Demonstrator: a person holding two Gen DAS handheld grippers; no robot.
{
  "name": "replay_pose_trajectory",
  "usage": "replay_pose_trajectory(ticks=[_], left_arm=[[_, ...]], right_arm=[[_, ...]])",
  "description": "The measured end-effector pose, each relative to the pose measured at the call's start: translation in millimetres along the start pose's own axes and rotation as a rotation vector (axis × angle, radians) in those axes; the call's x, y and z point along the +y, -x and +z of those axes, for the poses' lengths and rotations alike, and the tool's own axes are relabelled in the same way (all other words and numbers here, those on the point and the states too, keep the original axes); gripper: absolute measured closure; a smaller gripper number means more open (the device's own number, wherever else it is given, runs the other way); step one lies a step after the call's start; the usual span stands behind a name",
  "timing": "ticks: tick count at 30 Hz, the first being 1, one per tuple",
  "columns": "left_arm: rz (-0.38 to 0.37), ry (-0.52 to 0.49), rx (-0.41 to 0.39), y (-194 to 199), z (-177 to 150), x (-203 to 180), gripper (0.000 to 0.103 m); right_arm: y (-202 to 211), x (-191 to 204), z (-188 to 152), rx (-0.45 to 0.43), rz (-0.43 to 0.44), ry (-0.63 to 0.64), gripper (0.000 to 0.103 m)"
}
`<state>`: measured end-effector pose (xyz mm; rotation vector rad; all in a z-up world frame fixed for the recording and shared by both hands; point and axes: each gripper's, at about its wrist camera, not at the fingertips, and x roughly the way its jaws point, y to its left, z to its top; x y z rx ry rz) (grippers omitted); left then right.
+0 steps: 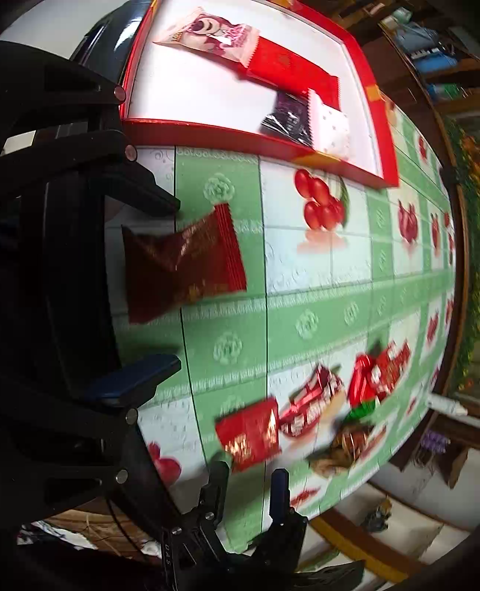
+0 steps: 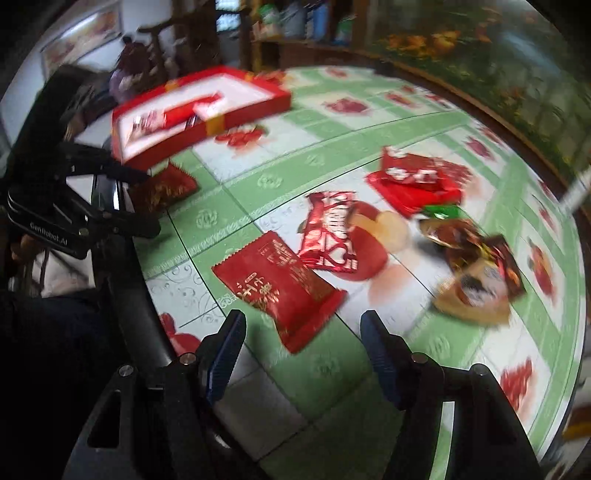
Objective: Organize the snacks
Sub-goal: 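Grasp a red gold-text packet with the right gripper while the left grasps a dark red packet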
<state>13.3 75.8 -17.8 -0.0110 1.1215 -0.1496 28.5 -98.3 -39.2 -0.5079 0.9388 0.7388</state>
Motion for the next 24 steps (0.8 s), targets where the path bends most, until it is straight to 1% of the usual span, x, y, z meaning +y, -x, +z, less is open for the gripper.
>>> replay_pose_trajectory(ticks=[3,7,10,12,14,17,18,20,21,23,24], left_arm=[[0.002,0.005,-0.004,-1,2,2,0.026],[-0.009,-0.011,-0.005,-4,8,1,0.026],[-0.018,-0.035,-0.014,-7,14,-3,0.026],[-0.048,-0.052,-0.021,-8,17,-5,0.026],[-0.11,-0.081,-0.029,-6,16,-9,0.026],[-0.203,-0.163,-0.035,-5,14,-22,0.026],[-0.217,-0.191,-0.041,-6,14,-27,0.026],[-0.21,-0.219,-0.053,-7,15,-32,0.026],[-0.203,-0.214,-0.054,-7,16,-30,0.026],[-0.188,-0.172,-0.054,-6,21,-21,0.026],[-0.18,-0.153,-0.056,-4,22,-15,0.026]], right_arm=[[-17,3,13,0.037,0.017,0.048,0.036],[-24,9,23,0.04,0.037,0.109,0.037],[-28,10,28,0.042,0.074,0.112,0.036],[-31,12,30,0.039,0.094,0.117,0.035],[-30,14,31,0.037,0.081,0.13,0.035],[-29,18,28,0.058,0.091,0.144,0.034],[-28,18,26,0.067,0.104,0.136,0.034],[-25,17,21,0.079,0.11,0.124,0.033],[-22,16,18,0.074,0.084,0.123,0.033],[-16,13,16,0.065,0.052,0.112,0.033],[-11,11,17,0.051,0.054,0.103,0.033]])
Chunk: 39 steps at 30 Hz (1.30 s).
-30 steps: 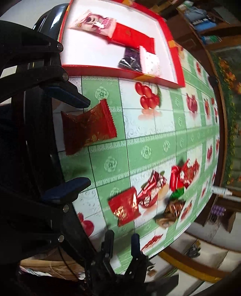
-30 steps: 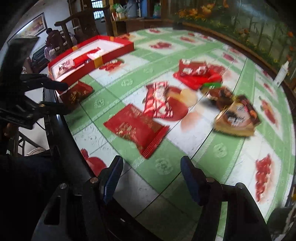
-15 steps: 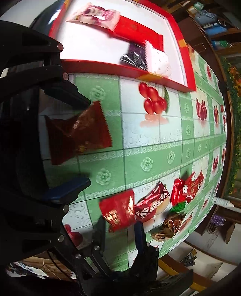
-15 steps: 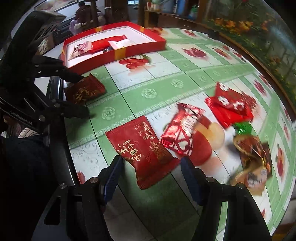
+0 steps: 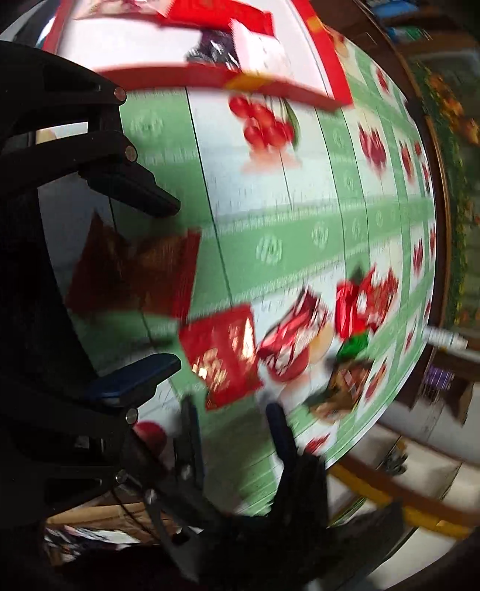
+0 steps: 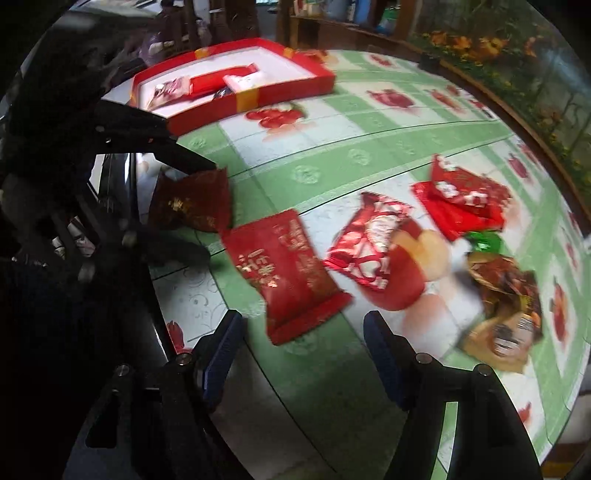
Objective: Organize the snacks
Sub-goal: 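Grasp a red gold-text packet with the right gripper while the left grasps a dark red packet, then carry both red packets into the white tray and open both grippers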
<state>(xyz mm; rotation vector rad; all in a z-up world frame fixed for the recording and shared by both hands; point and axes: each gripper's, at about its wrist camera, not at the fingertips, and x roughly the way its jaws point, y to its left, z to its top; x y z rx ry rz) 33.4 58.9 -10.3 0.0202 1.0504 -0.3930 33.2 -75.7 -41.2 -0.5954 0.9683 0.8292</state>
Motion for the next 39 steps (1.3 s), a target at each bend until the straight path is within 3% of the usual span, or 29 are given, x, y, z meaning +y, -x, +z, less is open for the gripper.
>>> replay_pose_trajectory(ticks=[5,11,13,15,18,20,23,33,39], left_arm=[[0.06,-0.031,-0.03,20,-6,7,0.026],[0.021,-0.071,0.034,3,-12,0,0.026],[0.003,-0.097,0.035,0,-14,-6,0.026],[-0.017,-0.118,0.035,-2,-12,-9,0.026],[-0.024,-0.139,0.031,-6,-7,-12,0.027],[-0.011,-0.167,0.016,-7,-5,-15,0.044],[-0.01,-0.186,-0.007,-8,-3,-16,0.062],[-0.026,-0.115,-0.045,-1,-3,-5,0.064],[0.011,-0.082,-0.088,16,-2,3,0.064]], right_arm=[[4,10,13,-0.031,0.024,0.056,0.033],[-26,15,32,0.038,0.058,0.086,0.033],[-31,8,33,0.034,0.107,0.031,0.033],[-31,7,30,0.034,0.1,0.009,0.034],[-27,3,22,0.028,0.111,-0.046,0.046],[-22,-3,17,0.016,0.122,-0.089,0.057],[-15,-10,5,-0.017,0.133,-0.16,0.058],[-3,-20,-20,-0.161,0.231,-0.414,0.061],[-4,-25,-16,-0.192,0.278,-0.464,0.061]])
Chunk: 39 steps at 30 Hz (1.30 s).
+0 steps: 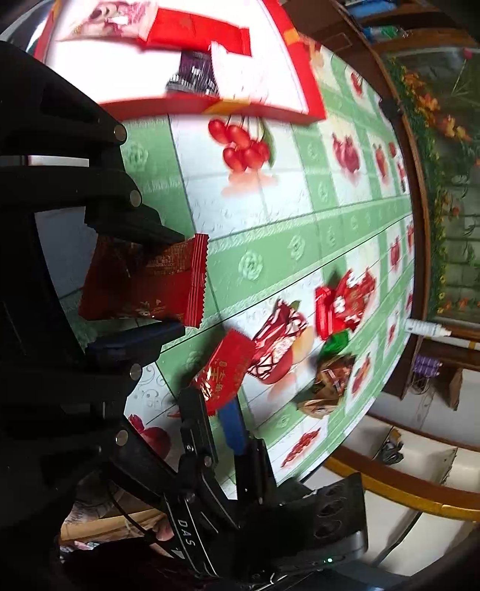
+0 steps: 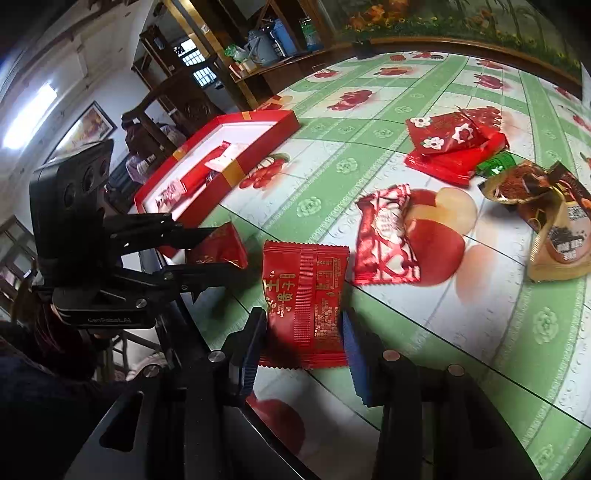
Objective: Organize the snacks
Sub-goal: 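Carry both red packets into the white tray and open both grippers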
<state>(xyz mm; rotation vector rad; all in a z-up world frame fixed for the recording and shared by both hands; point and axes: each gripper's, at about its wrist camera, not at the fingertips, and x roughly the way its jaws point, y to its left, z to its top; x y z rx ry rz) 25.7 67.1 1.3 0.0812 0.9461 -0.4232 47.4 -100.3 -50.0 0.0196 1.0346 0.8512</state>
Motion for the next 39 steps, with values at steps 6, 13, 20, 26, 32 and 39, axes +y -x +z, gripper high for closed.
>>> replay_pose_trajectory(ticks=[6,13,20,26,32,39], left_arm=[[0.106,0.015,-0.078,26,5,8,0.064],[0.245,0.083,-0.163,51,8,36,0.064],[0.379,0.162,-0.189,61,0,77,0.064],[0.454,0.201,-0.198,64,-8,96,0.064],[0.503,0.23,-0.194,63,-14,110,0.064],[0.573,0.245,-0.187,61,-15,119,0.064]], right_arm=[[-1,16,19,-0.045,0.029,0.014,0.061],[-16,42,56,-0.088,0.042,0.047,0.061],[-48,76,90,-0.101,0.053,0.08,0.061],[-74,102,113,-0.106,0.05,0.097,0.061],[-100,116,123,-0.098,0.063,0.084,0.061],[-113,120,128,-0.134,0.035,0.071,0.06]])
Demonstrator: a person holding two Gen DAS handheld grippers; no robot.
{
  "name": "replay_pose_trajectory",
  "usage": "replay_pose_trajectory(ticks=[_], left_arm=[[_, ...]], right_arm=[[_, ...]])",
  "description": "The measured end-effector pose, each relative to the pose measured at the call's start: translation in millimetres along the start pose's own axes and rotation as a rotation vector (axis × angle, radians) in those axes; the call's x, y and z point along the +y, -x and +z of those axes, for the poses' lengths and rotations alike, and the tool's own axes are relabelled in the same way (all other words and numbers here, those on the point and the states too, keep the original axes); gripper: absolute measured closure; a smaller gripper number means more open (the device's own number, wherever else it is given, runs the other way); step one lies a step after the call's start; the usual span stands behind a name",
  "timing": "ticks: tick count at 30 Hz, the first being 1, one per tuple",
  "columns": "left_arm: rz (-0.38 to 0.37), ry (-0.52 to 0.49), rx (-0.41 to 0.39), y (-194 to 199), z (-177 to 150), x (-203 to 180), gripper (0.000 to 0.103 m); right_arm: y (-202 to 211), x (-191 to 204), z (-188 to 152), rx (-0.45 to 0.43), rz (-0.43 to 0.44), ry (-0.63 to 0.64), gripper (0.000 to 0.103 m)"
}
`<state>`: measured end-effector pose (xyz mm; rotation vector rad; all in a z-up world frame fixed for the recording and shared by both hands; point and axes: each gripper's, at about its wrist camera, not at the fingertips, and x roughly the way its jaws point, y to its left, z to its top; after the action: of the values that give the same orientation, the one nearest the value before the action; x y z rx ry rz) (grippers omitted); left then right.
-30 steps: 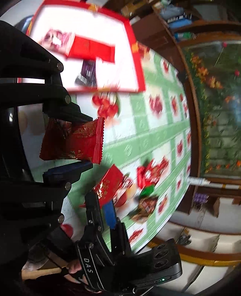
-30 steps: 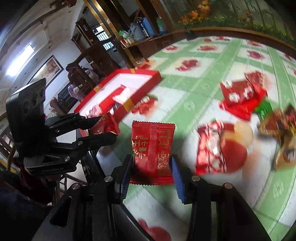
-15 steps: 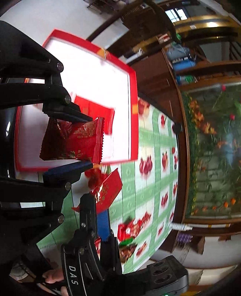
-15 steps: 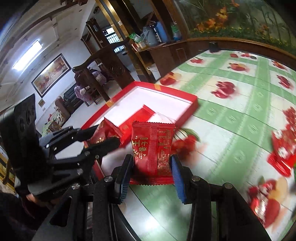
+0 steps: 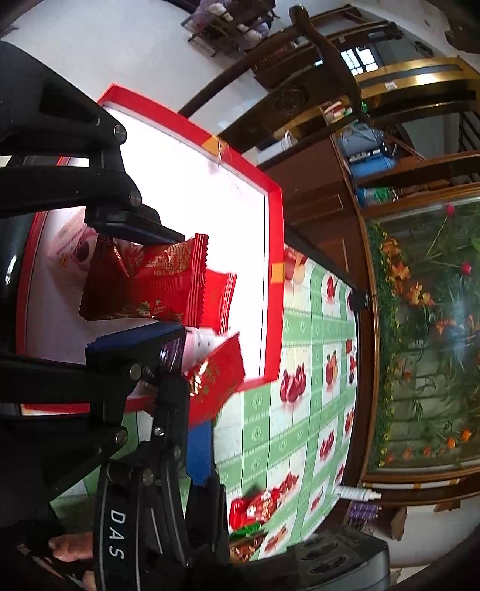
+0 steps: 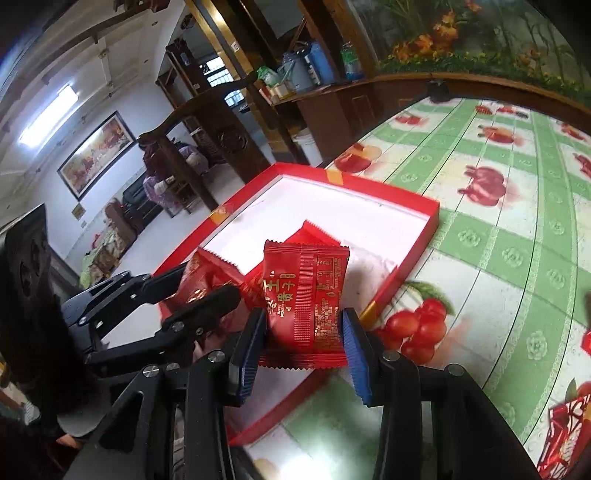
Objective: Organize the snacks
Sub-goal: 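Carry both red packets into the white tray and open both grippers, then withdraw both grippers from the tray toward the remaining snacks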
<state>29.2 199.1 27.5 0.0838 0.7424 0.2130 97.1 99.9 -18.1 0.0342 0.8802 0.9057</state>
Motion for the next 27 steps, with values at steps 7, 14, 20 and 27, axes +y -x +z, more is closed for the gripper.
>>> replay_pose_trajectory(ticks=[7,14,20,27], left_arm=[[0.139,0.007,-0.005,-4,3,6,0.056],[0.167,0.005,-0.015,-2,4,8,0.047],[0.167,-0.017,-0.013,-1,6,0,0.047],[0.168,-0.035,-0.005,0,7,-7,0.047]], right_arm=[[-2,-9,5,-0.1,-0.004,-0.05,0.042],[3,-34,-2,-0.106,-0.016,-0.114,0.041],[7,-48,-10,-0.1,-0.035,-0.14,0.041],[17,-48,-14,-0.114,-0.041,-0.129,0.041]])
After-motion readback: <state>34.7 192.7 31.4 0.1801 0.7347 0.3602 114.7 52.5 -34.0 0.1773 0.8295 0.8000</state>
